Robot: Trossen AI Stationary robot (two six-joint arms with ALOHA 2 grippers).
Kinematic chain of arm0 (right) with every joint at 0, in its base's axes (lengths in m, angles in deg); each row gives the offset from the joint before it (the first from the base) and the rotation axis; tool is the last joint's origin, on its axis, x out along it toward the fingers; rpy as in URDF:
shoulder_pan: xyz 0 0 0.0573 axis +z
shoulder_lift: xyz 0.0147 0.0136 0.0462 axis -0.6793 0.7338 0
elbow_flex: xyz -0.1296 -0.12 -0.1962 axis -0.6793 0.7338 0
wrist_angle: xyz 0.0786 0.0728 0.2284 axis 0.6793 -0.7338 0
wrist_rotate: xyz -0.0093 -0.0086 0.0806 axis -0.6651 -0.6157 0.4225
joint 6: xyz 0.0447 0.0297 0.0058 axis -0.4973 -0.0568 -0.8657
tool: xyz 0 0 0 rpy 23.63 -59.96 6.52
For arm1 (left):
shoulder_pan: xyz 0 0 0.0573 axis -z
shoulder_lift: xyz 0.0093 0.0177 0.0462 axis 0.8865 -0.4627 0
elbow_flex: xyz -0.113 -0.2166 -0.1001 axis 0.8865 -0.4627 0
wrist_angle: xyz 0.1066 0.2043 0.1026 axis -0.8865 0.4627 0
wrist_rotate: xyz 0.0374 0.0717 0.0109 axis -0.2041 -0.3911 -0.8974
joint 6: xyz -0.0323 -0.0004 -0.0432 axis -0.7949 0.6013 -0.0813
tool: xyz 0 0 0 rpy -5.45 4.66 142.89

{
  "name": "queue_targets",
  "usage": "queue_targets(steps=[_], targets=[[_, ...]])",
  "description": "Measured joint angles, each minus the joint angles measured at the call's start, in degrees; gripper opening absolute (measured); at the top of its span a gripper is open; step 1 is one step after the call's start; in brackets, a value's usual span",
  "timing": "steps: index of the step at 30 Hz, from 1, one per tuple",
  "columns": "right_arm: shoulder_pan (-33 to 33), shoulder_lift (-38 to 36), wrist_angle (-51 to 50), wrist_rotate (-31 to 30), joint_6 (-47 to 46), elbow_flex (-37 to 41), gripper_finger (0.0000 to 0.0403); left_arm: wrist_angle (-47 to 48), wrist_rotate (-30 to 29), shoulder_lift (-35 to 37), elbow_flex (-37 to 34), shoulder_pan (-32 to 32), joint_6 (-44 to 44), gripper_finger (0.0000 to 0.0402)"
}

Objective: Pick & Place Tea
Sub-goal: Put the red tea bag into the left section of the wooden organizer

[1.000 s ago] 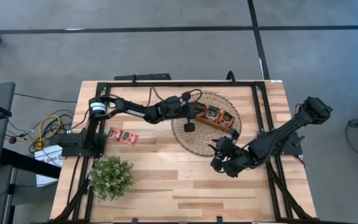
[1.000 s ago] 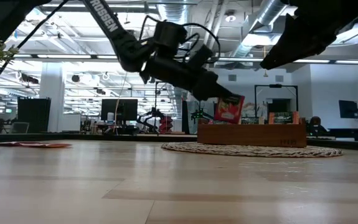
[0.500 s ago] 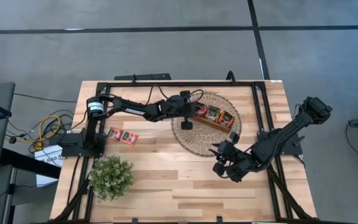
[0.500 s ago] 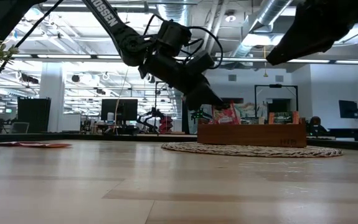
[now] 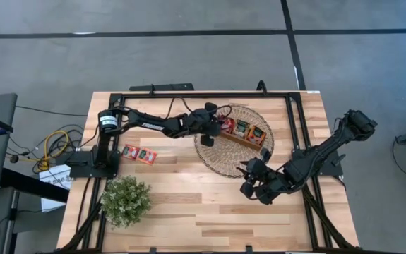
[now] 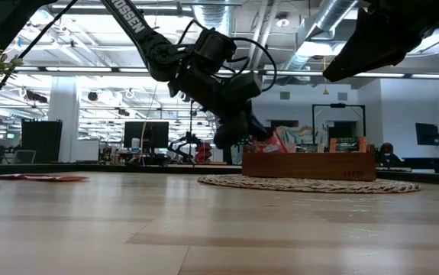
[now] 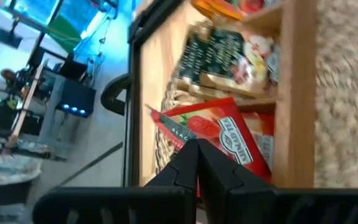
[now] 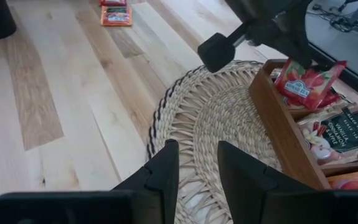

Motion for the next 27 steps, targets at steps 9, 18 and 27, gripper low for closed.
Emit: queue_targets(steps=[9,18,27], targets=[[0.0,0.0,-0.02,0.01,-0.01,0.0,0.0102,1.22,-0.97,0.0,0.0,0.61,10.23,0.0],[0.0,0.0,-0.02,0.03,-0.02,0.0,0.0102,2.16,-4.48,0.0,0.0,2.67,16.34,0.0],[0.0,0.0,-0.02,0.03,-0.02,0.0,0.0102,2.54,-10.62,0.0,0.0,4.18,20.44,0.0]])
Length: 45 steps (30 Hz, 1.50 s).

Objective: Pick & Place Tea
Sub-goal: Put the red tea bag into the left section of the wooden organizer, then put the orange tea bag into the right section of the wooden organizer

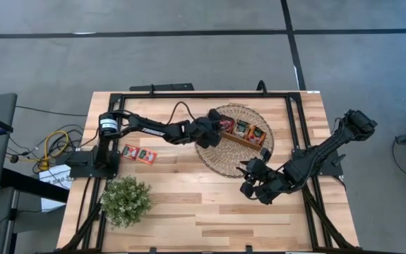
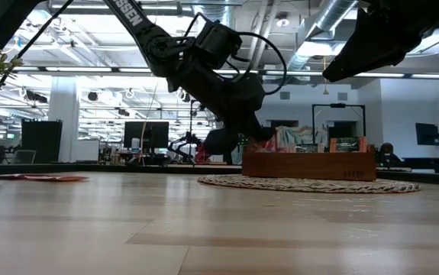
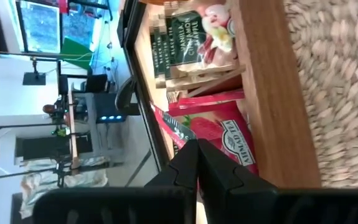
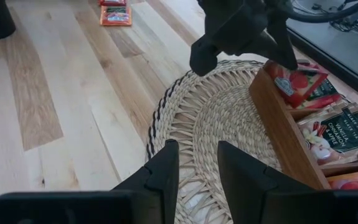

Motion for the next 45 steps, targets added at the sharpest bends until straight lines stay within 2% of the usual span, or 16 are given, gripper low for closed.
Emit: queue_targets(steps=[4,8,10,17,23,26,29,32,34,39,45], targets=[[0.0,0.0,0.0,0.02,0.0,0.0,0.0102,1.62,1.39,0.0,0.0,-0.02,-1.11,0.0],[0.0,0.0,0.0,0.01,-0.02,0.0,0.0102,2.42,9.37,-0.09,0.0,-0.9,-5.65,0.0],[0.0,0.0,0.01,0.0,-0.02,0.0,0.0102,2.42,11.26,-0.23,0.0,-1.26,-6.59,0.0],[-0.02,0.0,0.02,0.0,-0.02,0.0,0.0102,0.9,12.89,-0.24,0.0,-2.62,-9.34,0.0007],[-0.02,0.0,0.02,0.0,-0.02,0.0,0.0102,-0.73,13.38,-0.27,0.0,-3.41,-10.13,0.0052],[-0.02,0.0,0.02,0.0,-0.02,0.0,0.0102,-2.73,11.92,-0.33,-0.02,-3.47,-9.82,0.0086],[-0.02,0.0,0.02,0.0,-0.02,0.0,0.0102,-7.97,4.77,-0.33,-0.02,-2.94,-9.11,0.0113],[-0.02,0.0,0.01,0.0,-0.02,0.0,0.0102,-12.79,-1.59,0.81,-0.02,-2.05,-9.13,0.0123],[-0.02,0.32,0.09,-0.03,-0.02,0.0,0.0102,-12.64,-2.28,3.03,-0.03,-1.33,-8.97,0.0123],[0.13,3.53,1.71,0.09,-0.04,0.04,0.0102,-1.39,-4.03,12.78,-0.04,0.16,-13.68,0.0104],[0.02,9.65,3.98,1.37,0.0,0.04,0.0102,23.4,-7.18,29.01,0.02,0.54,-26.75,0.006]])
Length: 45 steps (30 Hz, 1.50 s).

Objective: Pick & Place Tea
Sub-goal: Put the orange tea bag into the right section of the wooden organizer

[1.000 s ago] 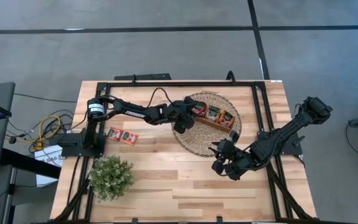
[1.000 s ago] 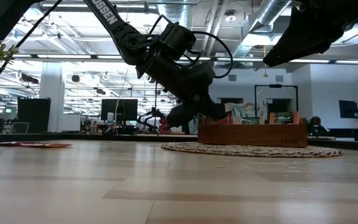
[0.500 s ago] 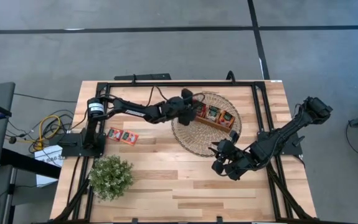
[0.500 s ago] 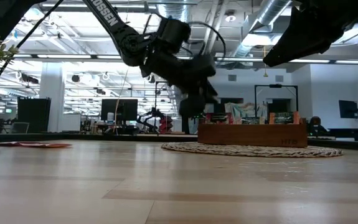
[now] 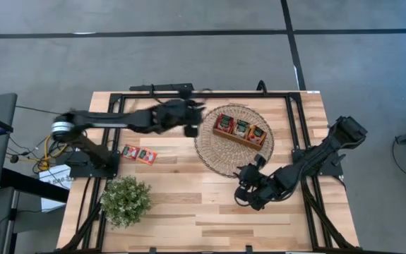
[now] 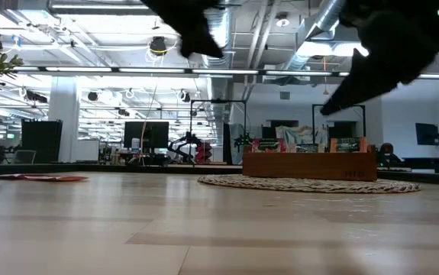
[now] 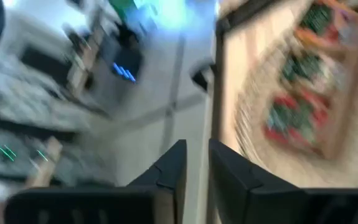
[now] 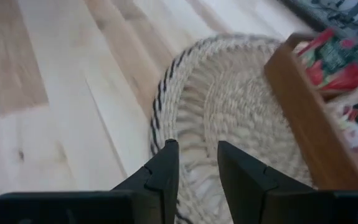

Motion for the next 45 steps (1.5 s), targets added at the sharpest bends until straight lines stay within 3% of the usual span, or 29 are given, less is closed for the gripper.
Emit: queue_targets(steps=[7,11,15,20,23,27,34,45], targets=[[-0.21,1.2,1.06,1.13,0.33,0.0,0.0102,34.85,-0.16,12.79,0.0,-3.03,-23.5,0.0036],[-0.56,0.13,2.11,0.92,1.03,0.0,0.0102,54.84,1.85,14.5,-0.01,-5.47,-36.21,0.0064],[-0.91,0.03,5.17,0.96,4.14,0.0,0.0102,64.89,5.15,14.44,-2.36,-7.03,-44.77,0.0111],[-1.18,0.03,6.4,1.99,5.05,-0.04,0.0102,66.45,9.83,14.4,-10.2,-11.39,-54.06,0.0153],[-1.16,0.03,6.38,2.02,5.11,-0.04,0.0102,64.38,13.46,14.38,-15.92,-14.01,-56.46,0.0162],[-1.11,0.03,6.22,2.13,5.18,-0.04,0.0102,59.49,13.59,14.33,-22.28,-15.52,-58.37,0.0164],[-1.11,0.01,6.03,2.17,5.16,-0.04,0.0102,58.66,14.13,11.54,-22.23,-16.48,-58.69,0.0164],[-1.11,0.01,6.0,2.17,5.09,-0.04,0.0102,56.58,18.23,-3.42,-22.23,-18.46,-56.37,0.0164]])
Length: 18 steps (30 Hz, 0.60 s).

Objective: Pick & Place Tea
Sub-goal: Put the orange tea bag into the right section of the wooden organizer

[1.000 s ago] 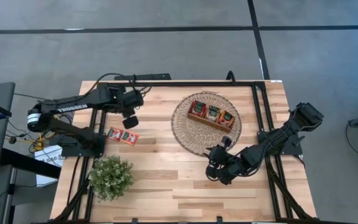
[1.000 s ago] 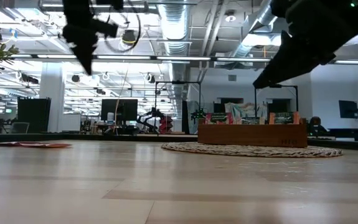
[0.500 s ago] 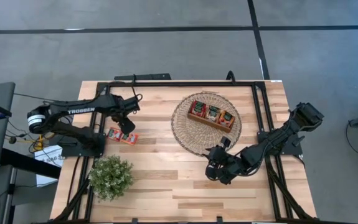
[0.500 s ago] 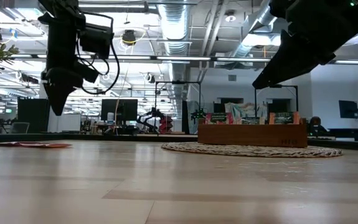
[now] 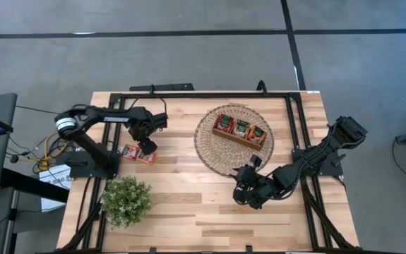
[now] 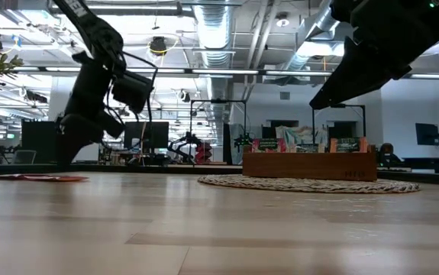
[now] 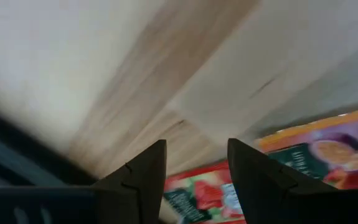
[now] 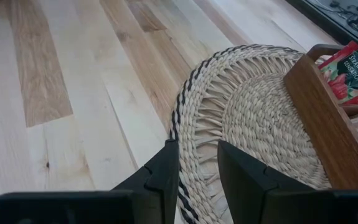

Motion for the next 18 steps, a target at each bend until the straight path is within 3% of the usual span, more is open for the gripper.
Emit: queue_targets(steps=[6,12,18], targets=[[0.0,0.0,-0.07,0.0,0.04,0.0,0.0102,-5.48,7.83,-2.34,0.0,0.31,3.64,0.0154],[0.0,0.0,-0.07,0.0,0.02,0.0,0.0102,-9.19,6.6,-2.9,0.03,4.0,7.09,0.0128],[0.0,0.0,-0.05,-0.04,0.04,0.0,0.0102,-16.02,0.37,-2.8,0.02,10.82,12.39,0.0105]])
